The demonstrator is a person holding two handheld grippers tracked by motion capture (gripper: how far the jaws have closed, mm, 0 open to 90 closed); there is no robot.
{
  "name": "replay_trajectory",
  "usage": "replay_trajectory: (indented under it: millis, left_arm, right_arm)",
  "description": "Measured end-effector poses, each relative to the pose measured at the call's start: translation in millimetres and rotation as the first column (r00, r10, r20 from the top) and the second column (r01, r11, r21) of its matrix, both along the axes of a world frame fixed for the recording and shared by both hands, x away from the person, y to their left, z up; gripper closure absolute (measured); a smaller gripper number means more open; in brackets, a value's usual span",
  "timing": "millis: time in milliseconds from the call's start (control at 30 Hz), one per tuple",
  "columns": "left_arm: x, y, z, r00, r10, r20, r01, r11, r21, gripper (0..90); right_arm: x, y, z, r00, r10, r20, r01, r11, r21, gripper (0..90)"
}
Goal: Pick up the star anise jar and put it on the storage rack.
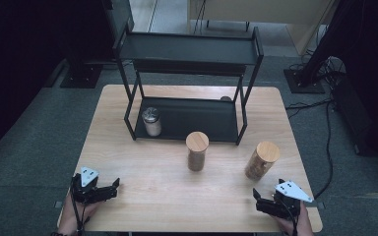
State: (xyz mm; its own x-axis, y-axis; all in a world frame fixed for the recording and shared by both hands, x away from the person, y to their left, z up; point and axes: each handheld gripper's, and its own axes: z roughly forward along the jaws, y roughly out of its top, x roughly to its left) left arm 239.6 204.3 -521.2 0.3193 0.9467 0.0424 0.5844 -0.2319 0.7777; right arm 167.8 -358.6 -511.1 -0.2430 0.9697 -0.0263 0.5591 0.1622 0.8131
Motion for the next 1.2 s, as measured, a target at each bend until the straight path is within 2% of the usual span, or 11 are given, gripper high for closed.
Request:
replay_trajectory:
  millis: [1200]
  left_arm:
    - [-0.9, -2.2, -0.3, 0.9999, -0.017, 0.001, 0.017, 0.9997, 0.017, 0.5]
  right_arm:
    - [6.9, 57.6, 4.8, 0.9942, 0.108, -0.002, -0.108, 0.9941, 0.005, 3.5]
